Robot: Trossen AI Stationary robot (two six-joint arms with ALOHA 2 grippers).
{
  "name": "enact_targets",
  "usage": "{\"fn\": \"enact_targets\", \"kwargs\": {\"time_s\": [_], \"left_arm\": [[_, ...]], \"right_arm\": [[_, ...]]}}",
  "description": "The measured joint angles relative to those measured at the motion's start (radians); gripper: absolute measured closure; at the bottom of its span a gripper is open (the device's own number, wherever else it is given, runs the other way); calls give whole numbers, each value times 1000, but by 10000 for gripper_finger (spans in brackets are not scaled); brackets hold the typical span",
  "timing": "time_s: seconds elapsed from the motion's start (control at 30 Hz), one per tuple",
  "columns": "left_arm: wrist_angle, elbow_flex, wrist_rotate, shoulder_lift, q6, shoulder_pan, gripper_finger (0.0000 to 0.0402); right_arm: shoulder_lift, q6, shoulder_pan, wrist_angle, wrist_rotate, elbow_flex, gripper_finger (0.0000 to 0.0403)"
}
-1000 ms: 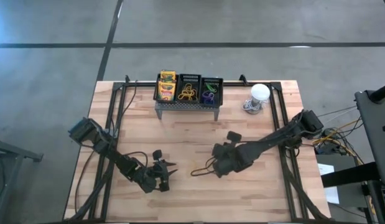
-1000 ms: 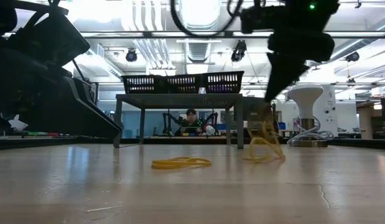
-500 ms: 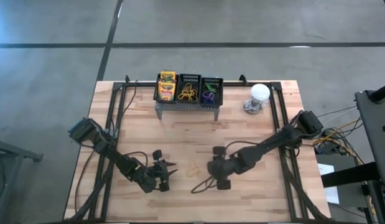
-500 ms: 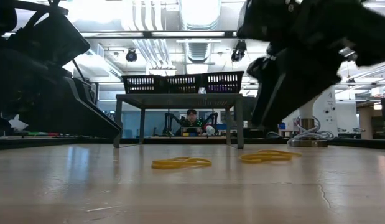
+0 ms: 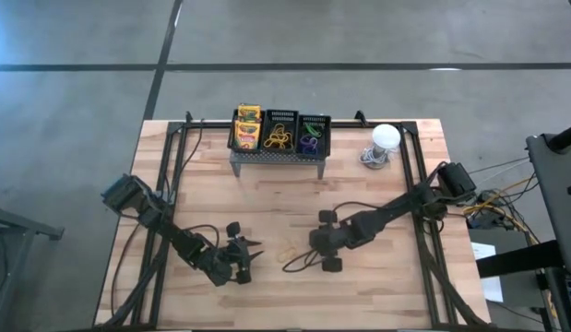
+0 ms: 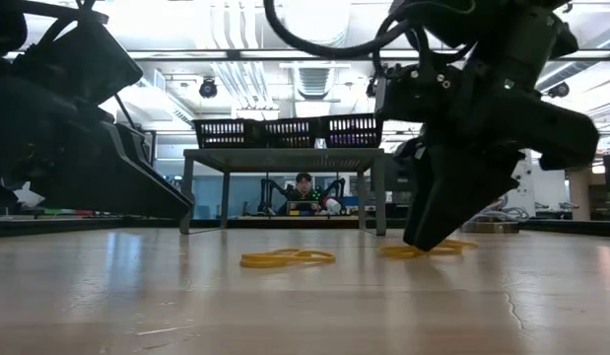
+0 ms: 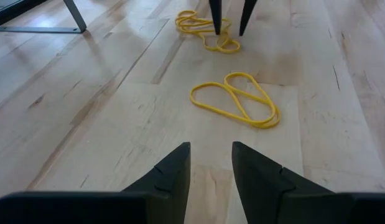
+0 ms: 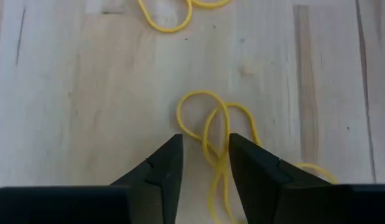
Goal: Pick & Place Office Desk Supplies
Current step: Put the yellow rubber band into the middle black bin on the shelf
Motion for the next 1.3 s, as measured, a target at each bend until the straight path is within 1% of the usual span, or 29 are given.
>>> {"fn": "enact_targets", "kwargs": {"time_s": [0.17,0.37,0.43,0.5,0.6,0.63,0.7,0.8,0.87,0.9,0.93,1.03,1.13,1.2,1.3], "left_arm": [[0,0,0,0,0,0,281],[0,0,0,0,1,0,281],[0,0,0,0,0,0,281],[0,0,0,0,1,0,281],[0,0,0,0,1,1,281],[0,0,0,0,2,1,281],[0,0,0,0,2,1,281],[0,0,0,0,0,1,281],[1,0,0,0,-12,1,281],[2,0,0,0,-18,1,281],[1,0,0,0,-20,1,281],[2,0,0,0,-20,1,281],[3,0,0,0,-20,1,281],[2,0,0,0,-20,1,281],[2,0,0,0,-19,1,281]], "right_arm": [[0,-2,1,9,5,-18,314],[-1,-64,0,20,23,5,385],[-7,-101,5,5,23,38,390],[-34,-136,23,-88,26,99,393],[-104,-162,68,-260,56,250,394],[-126,-166,89,-326,101,304,394],[-156,-187,141,-419,252,410,394],[-203,-241,219,-450,572,536,394],[-230,-269,256,-434,754,600,394],[-240,-276,268,-438,807,626,394],[-247,-286,275,-438,830,644,394],[-260,-289,270,-446,825,660,394],[-262,-246,242,-462,778,634,394],[-253,-188,213,-482,688,601,394],[-227,-111,174,-486,514,515,394]]}}
